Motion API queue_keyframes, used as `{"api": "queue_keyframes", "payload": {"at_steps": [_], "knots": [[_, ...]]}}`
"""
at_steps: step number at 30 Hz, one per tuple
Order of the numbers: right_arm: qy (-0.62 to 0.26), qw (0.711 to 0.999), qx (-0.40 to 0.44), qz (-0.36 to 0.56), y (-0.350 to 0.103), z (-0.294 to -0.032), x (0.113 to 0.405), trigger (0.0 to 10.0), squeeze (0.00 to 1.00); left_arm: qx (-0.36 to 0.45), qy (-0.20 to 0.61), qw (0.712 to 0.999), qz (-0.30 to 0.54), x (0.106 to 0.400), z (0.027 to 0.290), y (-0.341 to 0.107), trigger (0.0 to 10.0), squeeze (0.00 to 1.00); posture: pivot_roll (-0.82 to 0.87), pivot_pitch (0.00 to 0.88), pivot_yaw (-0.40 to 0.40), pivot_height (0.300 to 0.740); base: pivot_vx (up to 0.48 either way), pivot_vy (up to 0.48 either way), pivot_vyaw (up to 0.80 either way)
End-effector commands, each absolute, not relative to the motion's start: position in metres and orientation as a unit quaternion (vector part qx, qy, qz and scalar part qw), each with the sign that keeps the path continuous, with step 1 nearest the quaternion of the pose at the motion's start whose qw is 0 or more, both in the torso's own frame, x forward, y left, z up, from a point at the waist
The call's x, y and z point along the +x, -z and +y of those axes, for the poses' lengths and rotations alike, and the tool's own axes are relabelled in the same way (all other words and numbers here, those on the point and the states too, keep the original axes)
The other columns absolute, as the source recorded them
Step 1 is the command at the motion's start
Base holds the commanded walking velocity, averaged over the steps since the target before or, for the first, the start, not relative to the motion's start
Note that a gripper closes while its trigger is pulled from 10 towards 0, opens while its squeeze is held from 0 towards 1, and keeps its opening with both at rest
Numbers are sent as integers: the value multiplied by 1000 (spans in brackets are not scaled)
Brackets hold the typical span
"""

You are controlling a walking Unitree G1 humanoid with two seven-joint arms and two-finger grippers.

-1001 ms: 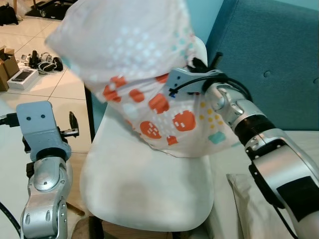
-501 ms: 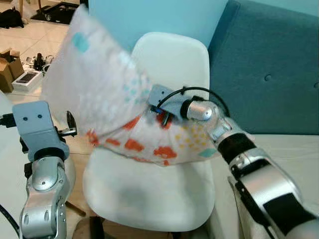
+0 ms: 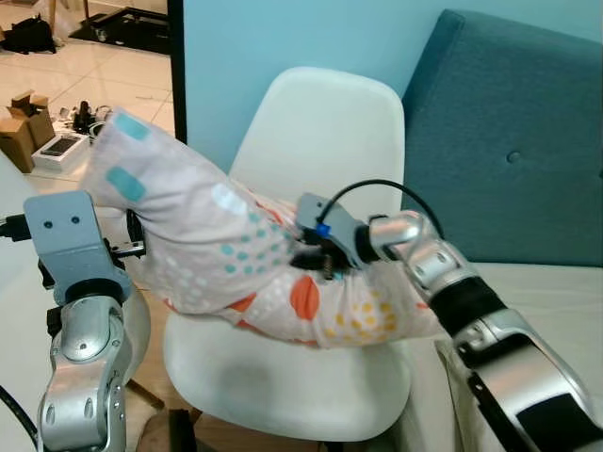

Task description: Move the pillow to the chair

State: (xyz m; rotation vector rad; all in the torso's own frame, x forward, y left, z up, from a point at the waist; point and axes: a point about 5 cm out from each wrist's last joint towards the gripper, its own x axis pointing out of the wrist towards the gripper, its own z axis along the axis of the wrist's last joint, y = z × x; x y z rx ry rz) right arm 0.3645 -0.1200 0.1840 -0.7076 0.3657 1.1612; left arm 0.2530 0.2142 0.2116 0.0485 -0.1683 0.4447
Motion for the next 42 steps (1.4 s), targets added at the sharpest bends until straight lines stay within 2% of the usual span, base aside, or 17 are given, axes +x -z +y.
{"api": "queue_keyframes", "payload": {"at_steps": [1, 2, 4, 8, 13, 14, 15, 16, 21, 23, 25, 29, 36, 37, 39, 41, 42], "knots": [[-545, 748, -320, 204, -178, -138, 356, 10000, 1000, 19, -216, 974, -69, 254, 213, -204, 10000, 0, 8, 62, -207, 490, 0, 0, 0], [-545, 748, -320, 204, -178, -138, 356, 10000, 1000, 19, -216, 974, -69, 254, 213, -204, 10000, 0, 8, 62, -207, 490, 0, 0, 0], [-590, 717, -307, 210, -182, -151, 341, 10000, 1000, 20, -217, 974, -59, 253, 214, -200, 10000, 0, -2, 59, -205, 490, 0, 0, 0], [-629, 699, -279, 196, -196, -167, 328, 10000, 1000, 24, -217, 975, -40, 251, 218, -191, 10000, 0, -11, 60, -203, 490, 0, 0, 0], [-632, 707, -265, 176, -207, -171, 327, 10000, 1000, 29, -217, 975, -21, 248, 221, -183, 10000, 0, -15, 60, -202, 490, 0, 0, 0], [-628, 714, -259, 166, -212, -171, 327, 10000, 882, 32, -217, 976, -10, 247, 223, -177, 10000, 0, -16, 60, -199, 490, 0, 0, 0], [-626, 722, -252, 155, -216, -171, 328, 10000, 882, 36, -219, 975, 2, 245, 225, -171, 10000, 0, -16, 60, -198, 490, 0, 0, 0], [-619, 736, -238, 136, -222, -169, 330, 10000, 0, 42, -215, 975, 29, 244, 228, -157, 10000, 0, -15, 61, -196, 490, 0, 0, 0], [-597, 767, -214, 101, -231, -163, 338, 10000, 0, 43, -207, 974, 82, 240, 235, -127, 10000, 0, -14, 64, -191, 490, 0, 0, 0], [-573, 795, -188, 68, -240, -154, 345, 10000, 0, -24, -176, 976, 124, 249, 237, -95, 10000, 0, -18, 70, -195, 490, 0, 0, 0], [-559, 809, -173, 52, -244, -149, 349, 10000, 0, -86, -147, 978, 120, 263, 232, -85, 10000, 0, -22, 70, -195, 490, 0, 0, 0], [-547, 820, -165, 44, -248, -147, 350, 10000, 0, -149, -94, 980, 96, 284, 219, -87, 10000, 0, -43, 78, -194, 490, 0, 0, 0], [-525, 836, -155, 38, -252, -148, 352, 10000, 0, -172, -2, 983, 64, 302, 191, -98, 10000, 0, -69, 85, -196, 490, 0, 0, 0], [-518, 841, -151, 35, -254, -149, 353, 10000, 0, -181, 39, 982, 44, 308, 179, -105, 10000, 0, -76, 87, -197, 490, 0, 0, 0], [-518, 841, -151, 35, -254, -149, 353, 10000, 0, -181, 39, 982, 44, 308, 179, -105, 10000, 0, -76, 87, -197, 490, 0, 0, 0], [-500, 852, -149, 35, -257, -151, 357, 10000, 0, -173, 168, 971, -1, 310, 145, -129, 10000, 0, -73, 91, -203, 490, 0, 0, 0], [-500, 852, -149, 35, -257, -151, 357, 10000, 0, -173, 168, 971, -1, 310, 145, -129, 10000, 0, -73, 91, -203, 490, 0, 0, 0]]}}
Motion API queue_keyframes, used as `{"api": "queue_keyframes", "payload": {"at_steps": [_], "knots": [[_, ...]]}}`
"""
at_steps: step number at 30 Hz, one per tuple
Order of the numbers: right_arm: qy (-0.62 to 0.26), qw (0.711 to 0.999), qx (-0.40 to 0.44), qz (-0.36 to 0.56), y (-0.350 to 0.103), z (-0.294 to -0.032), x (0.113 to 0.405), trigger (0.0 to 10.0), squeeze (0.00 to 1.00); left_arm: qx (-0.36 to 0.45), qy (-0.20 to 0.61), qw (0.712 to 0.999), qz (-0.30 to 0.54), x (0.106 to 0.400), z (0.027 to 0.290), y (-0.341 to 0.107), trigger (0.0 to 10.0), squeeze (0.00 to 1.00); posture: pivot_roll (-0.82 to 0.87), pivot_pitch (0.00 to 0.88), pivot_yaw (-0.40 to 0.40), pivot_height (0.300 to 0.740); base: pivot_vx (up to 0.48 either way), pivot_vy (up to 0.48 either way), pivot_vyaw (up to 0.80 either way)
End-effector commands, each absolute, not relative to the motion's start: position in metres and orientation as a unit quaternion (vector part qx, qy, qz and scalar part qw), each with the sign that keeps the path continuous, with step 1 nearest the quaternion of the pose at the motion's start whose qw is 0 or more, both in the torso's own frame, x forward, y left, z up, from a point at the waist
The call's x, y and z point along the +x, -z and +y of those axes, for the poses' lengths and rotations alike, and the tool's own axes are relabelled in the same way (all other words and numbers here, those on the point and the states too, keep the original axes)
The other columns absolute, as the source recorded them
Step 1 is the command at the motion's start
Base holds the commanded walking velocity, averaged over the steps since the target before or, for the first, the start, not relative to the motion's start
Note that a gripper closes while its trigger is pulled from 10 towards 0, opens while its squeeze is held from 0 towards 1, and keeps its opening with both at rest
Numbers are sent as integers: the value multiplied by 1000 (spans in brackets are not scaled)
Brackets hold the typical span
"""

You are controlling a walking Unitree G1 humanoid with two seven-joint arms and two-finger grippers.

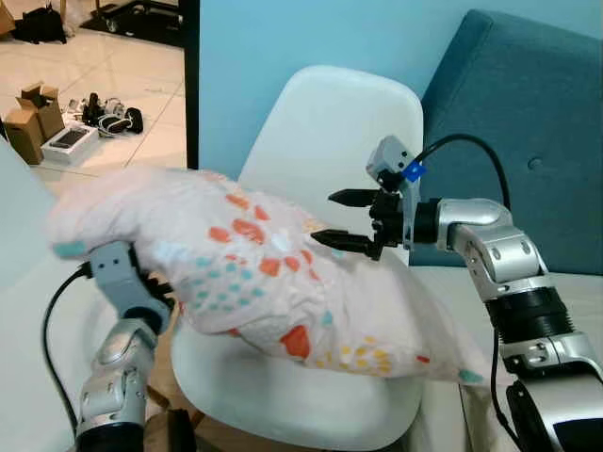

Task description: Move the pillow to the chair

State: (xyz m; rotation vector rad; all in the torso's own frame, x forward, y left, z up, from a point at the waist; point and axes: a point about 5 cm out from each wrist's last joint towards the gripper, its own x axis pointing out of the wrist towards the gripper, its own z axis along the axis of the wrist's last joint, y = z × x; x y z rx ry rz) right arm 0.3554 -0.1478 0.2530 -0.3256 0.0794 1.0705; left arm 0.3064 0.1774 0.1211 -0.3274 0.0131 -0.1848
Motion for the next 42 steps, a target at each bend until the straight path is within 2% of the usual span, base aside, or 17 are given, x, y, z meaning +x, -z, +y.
{"api": "queue_keyframes", "payload": {"at_steps": [1, 10, 13, 14, 15, 20, 21, 22, 23, 28, 29, 32, 34, 37, 39, 40, 42], "knots": [[-488, 859, -148, 38, -257, -152, 360, 10000, 0, -159, 231, 960, -9, 306, 134, -135, 10000, 0, -66, 89, -203, 490, 0, 0, 0], [-464, 873, -142, 55, -254, -153, 367, 10000, 0, -141, 267, 953, 15, 288, 146, -126, 10000, 0, -54, 82, -199, 490, 0, 0, 0], [-461, 875, -137, 59, -252, -153, 368, 10000, 0, -93, 265, 960, 21, 275, 159, -132, 10000, 0, -39, 70, -191, 490, 0, 0, 0], [-460, 876, -133, 59, -251, -152, 369, 10000, 0, -17, 223, 974, 31, 267, 179, -139, 10000, 0, -32, 63, -186, 490, 0, 0, 0], [-460, 876, -133, 59, -251, -152, 369, 10000, 0, -17, 223, 974, 31, 267, 179, -139, 10000, 0, -32, 63, -186, 490, 0, 0, 0], [-441, 889, -115, 49, -253, -153, 373, 10000, 0, 76, 26, 996, 49, 264, 238, -156, 10000, 0, -17, 47, -181, 490, 0, 0, 0], [-407, 905, -110, 54, -253, -155, 379, 10000, 0, 114, -37, 990, 69, 259, 258, -160, 10000, 0, -9, 39, -180, 490, 0, 0, 0], [-407, 905, -110, 54, -253, -155, 379, 10000, 0, 114, -37, 990, 69, 259, 258, -160, 10000, 0, -9, 39, -180, 490, 0, 0, 0], [-371, 921, -100, 64, -251, -159, 386, 10000, 0, 142, -84, 982, 95, 255, 274, -161, 10000, 0, -3, 31, -180, 490, 0, 0, 0], [-325, 939, -79, 79, -249, -165, 393, 10000, 0, 187, -112, 965, 147, 245, 289, -157, 10000, 0, 6, 15, -179, 490, 0, 0, 0], [-289, 951, -63, 91, -247, -170, 398, 10000, 0, 225, -124, 946, 195, 232, 301, -156, 10000, 0, 13, 7, -179, 490, 0, 0, 0], [-242, 962, -51, 113, -242, -176, 403, 10000, 0, 265, -87, 921, 271, 208, 305, -158, 10000, 0, 31, 0, -179, 490, 0, 0, 0], [-231, 964, -52, 124, -237, -176, 404, 10000, 0, 271, 10, 909, 318, 189, 287, -158, 10000, 0, 46, 0, -174, 490, 0, 0, 0], [-232, 963, -51, 127, -236, -176, 404, 10000, 0, 271, 55, 901, 335, 181, 278, -157, 10000, 0, 46, 0, -174, 490, 0, 0, 0], [-229, 962, -61, 133, -233, -175, 405, 10000, 0, 279, 147, 879, 358, 162, 260, -155, 10000, 0, 56, 0, -170, 490, 0, 0, 0], [-229, 962, -61, 133, -233, -175, 405, 10000, 0, 279, 147, 879, 358, 162, 260, -155, 10000, 0, 56, 0, -170, 490, 0, 0, 0], [-225, 962, -72, 138, -231, -175, 406, 10000, 0, 296, 279, 827, 389, 129, 235, -153, 10000, 0, 64, 0, -163, 490, 0, 0, 0]]}}
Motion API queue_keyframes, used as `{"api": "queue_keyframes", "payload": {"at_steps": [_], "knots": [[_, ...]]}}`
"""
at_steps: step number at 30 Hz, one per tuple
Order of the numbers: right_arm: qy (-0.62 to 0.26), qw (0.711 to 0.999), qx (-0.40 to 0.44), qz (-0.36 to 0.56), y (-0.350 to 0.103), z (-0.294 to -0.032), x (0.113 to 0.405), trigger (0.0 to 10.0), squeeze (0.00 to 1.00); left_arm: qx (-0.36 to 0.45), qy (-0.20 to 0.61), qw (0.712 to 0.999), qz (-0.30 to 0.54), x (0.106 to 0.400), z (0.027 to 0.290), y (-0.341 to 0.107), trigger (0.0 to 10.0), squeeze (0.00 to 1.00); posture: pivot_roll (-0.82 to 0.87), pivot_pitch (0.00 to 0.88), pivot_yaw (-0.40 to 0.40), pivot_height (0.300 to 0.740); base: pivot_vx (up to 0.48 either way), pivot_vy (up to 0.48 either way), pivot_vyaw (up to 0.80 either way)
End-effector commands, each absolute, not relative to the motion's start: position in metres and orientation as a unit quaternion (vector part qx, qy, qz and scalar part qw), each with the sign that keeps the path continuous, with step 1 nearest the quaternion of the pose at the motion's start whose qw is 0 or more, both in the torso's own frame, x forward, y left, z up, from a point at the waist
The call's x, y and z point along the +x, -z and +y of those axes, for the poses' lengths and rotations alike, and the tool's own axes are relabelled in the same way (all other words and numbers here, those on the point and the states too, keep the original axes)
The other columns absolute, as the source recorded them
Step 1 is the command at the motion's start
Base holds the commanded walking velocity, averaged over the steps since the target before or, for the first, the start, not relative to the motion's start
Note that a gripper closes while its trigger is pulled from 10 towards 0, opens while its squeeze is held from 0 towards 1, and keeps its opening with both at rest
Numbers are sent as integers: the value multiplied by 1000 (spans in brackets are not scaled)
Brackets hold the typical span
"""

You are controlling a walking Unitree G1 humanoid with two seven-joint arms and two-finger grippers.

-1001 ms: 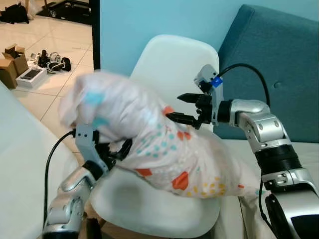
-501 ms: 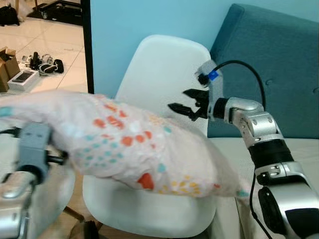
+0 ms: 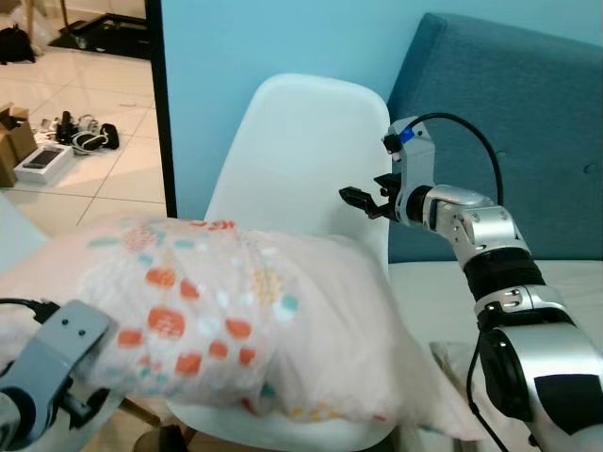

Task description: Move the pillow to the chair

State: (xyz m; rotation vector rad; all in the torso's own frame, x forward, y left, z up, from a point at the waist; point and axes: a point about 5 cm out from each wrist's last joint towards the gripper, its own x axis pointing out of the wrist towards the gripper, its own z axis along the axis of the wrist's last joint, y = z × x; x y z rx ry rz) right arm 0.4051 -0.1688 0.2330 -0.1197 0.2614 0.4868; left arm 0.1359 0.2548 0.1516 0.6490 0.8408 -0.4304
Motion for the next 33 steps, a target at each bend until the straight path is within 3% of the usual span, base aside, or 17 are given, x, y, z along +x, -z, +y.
{"api": "queue_keyframes", "payload": {"at_steps": [1, 4, 8, 9, 11, 12, 13, 14, 16, 17, 19, 21, 22, 23, 24, 26, 33], "knots": [[-224, 962, -76, 139, -230, -175, 406, 10000, 0, 295, 325, 806, 397, 116, 226, -153, 10000, 0, 68, 0, -158, 490, 0, 0, 0], [-219, 963, -74, 141, -230, -176, 407, 10000, 0, 284, 379, 781, 407, 99, 213, -153, 10000, 0, 72, 0, -155, 490, 0, 0, 0], [-215, 964, -69, 139, -231, -177, 408, 10000, 0, 269, 417, 781, 379, 96, 204, -160, 10000, 0, 75, 0, -155, 490, 0, 0, 0], [-216, 965, -66, 132, -232, -176, 409, 10000, 0, 257, 427, 799, 337, 103, 199, -168, 10000, 0, 74, 0, -155, 490, 0, 0, 0], [-216, 965, -66, 132, -232, -176, 409, 10000, 0, 257, 427, 799, 337, 103, 199, -168, 10000, 0, 74, 0, -155, 490, 0, 0, 0], [-221, 966, -59, 122, -235, -174, 409, 10000, 0, 234, 425, 834, 262, 117, 193, -182, 10000, 0, 70, 0, -154, 490, 0, 0, 0], [-228, 966, -51, 108, -238, -171, 410, 10000, 0, 219, 373, 887, 163, 140, 194, -202, 10000, 0, 62, 0, -152, 490, 0, 0, 0], [-228, 966, -51, 108, -238, -171, 410, 10000, 0, 219, 373, 887, 163, 140, 194, -202, 10000, 0, 62, 0, -152, 490, 0, 0, 0], [-233, 967, -41, 94, -241, -168, 410, 10000, 0, 192, 263, 944, 46, 170, 205, -228, 10000, 0, 57, 0, -151, 490, 0, 0, 0], [-233, 967, -41, 94, -241, -168, 410, 10000, 0, 192, 263, 944, 46, 170, 205, -228, 10000, 0, 57, 0, -151, 490, 0, 0, 0], [-234, 967, -41, 92, -239, -168, 410, 10000, 0, 132, 5, 991, -27, 201, 255, -245, 10000, 0, 50, 0, -151, 490, 0, 0, 0], [-234, 967, -41, 92, -239, -168, 410, 10000, 0, 132, 5, 991, -27, 201, 255, -245, 10000, 0, 50, 0, -151, 490, 0, 0, 0], [-234, 967, -43, 93, -237, -169, 410, 10000, 0, 105, -109, 988, -37, 204, 281, -245, 10000, 0, 49, 0, -152, 490, 0, 0, 0], [-234, 967, -43, 93, -237, -169, 410, 10000, 0, 105, -109, 988, -37, 204, 281, -245, 10000, 0, 49, 0, -152, 490, 0, 0, 0], [-236, 966, -45, 95, -235, -168, 409, 10000, 0, 89, -197, 976, -30, 200, 302, -238, 10000, 0, 47, 0, -155, 490, 0, 0, 0], [-242, 964, -50, 94, -233, -166, 409, 10000, 0, 79, -274, 958, 14, 192, 326, -213, 10000, 0, 43, 0, -157, 490, 0, 0, 0], [-257, 962, -50, 80, -233, -160, 407, 10000, 0, 49, -298, 952, 48, 194, 337, -168, 10000, 0, 28, 0, -165, 490, 0, 0, 0]]}}
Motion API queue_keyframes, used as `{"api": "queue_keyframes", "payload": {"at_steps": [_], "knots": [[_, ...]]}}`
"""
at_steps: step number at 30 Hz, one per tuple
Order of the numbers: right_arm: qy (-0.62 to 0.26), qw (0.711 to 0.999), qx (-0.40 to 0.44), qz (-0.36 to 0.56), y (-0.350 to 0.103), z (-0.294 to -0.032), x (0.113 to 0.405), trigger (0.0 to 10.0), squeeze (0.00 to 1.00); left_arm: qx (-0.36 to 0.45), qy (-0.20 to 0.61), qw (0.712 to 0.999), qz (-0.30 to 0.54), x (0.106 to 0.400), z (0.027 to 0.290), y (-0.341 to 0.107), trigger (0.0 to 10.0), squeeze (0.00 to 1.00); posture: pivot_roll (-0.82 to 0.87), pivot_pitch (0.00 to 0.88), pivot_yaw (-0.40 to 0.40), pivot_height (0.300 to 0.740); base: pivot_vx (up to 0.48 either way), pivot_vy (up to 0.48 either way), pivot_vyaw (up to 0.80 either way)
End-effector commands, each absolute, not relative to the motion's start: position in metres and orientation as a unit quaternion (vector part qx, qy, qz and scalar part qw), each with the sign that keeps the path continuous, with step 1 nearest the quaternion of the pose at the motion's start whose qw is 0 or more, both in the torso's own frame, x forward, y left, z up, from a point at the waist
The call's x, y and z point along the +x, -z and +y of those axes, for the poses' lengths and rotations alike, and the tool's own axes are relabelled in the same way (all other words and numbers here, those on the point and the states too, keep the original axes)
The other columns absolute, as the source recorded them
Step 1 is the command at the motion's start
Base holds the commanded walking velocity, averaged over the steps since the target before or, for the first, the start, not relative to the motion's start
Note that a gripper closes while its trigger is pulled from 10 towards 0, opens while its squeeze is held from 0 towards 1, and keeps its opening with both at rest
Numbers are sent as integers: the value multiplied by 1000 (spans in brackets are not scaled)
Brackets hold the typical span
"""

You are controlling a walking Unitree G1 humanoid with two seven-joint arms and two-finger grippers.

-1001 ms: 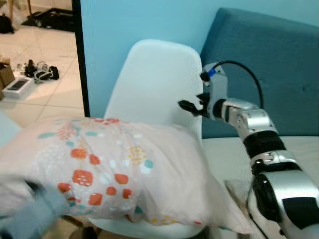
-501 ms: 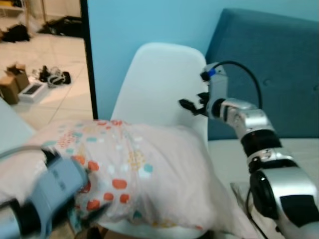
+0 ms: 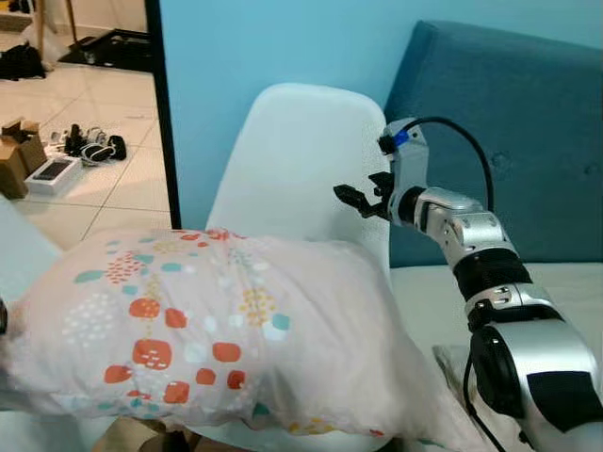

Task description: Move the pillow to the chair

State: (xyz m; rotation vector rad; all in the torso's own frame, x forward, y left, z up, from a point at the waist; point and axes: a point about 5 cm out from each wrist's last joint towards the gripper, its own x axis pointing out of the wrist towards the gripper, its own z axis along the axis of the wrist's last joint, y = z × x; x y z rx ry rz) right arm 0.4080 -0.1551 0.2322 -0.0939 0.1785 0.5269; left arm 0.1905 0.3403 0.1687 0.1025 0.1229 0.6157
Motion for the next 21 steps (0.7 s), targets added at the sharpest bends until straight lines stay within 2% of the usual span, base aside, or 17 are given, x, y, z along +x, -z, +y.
{"api": "queue_keyframes", "payload": {"at_steps": [1, 3, 7, 9, 10, 12, 13, 15, 18, 21], "knots": [[-257, 962, -50, 80, -233, -160, 407, 10000, 0, 49, -298, 952, 48, 194, 337, -168, 10000, 0, 28, 0, -165, 490, 0, 0, 0], [-264, 960, -48, 76, -232, -156, 405, 10000, 0, 33, -288, 955, 59, 205, 340, -149, 10000, 0, -2, 9, -163, 490, 0, 0, 0], [-266, 960, -47, 74, -232, -155, 404, 10000, 0, 22, -286, 956, 66, 211, 340, -140, 10000, 0, -15, 12, -160, 490, 0, 0, 0], [-271, 959, -48, 67, -236, -154, 402, 10000, 0, -28, -261, 962, 71, 227, 336, -124, 10000, 0, -64, 44, -154, 490, 0, 0, 0], [-271, 959, -48, 67, -236, -154, 402, 10000, 0, -28, -261, 962, 71, 227, 336, -124, 10000, 0, -64, 44, -154, 490, 0, 0, 0], [-264, 960, -57, 69, -239, -160, 400, 10000, 0, -128, -209, 966, 77, 250, 328, -102, 10000, 0, -108, 69, -146, 490, 0, 0, 0], [-264, 960, -57, 69, -239, -160, 400, 10000, 0, -128, -209, 966, 77, 250, 328, -102, 10000, 0, -108, 69, -146, 490, 0, 0, 0], [-255, 962, -64, 73, -239, -165, 398, 10000, 0, -202, -165, 962, 76, 266, 319, -90, 10000, 0, -130, 80, -144, 490, 0, 0, 0], [-245, 964, -70, 75, -241, -171, 396, 10000, 0, -278, -82, 952, 97, 284, 290, -77, 10000, 0, -145, 94, -143, 490, 0, 0, 0], [-242, 965, -70, 76, -242, -173, 396, 10000, 0, -293, -58, 948, 109, 288, 280, -74, 10000, 0, -148, 99, -142, 490, 0, 0, 0]]}}
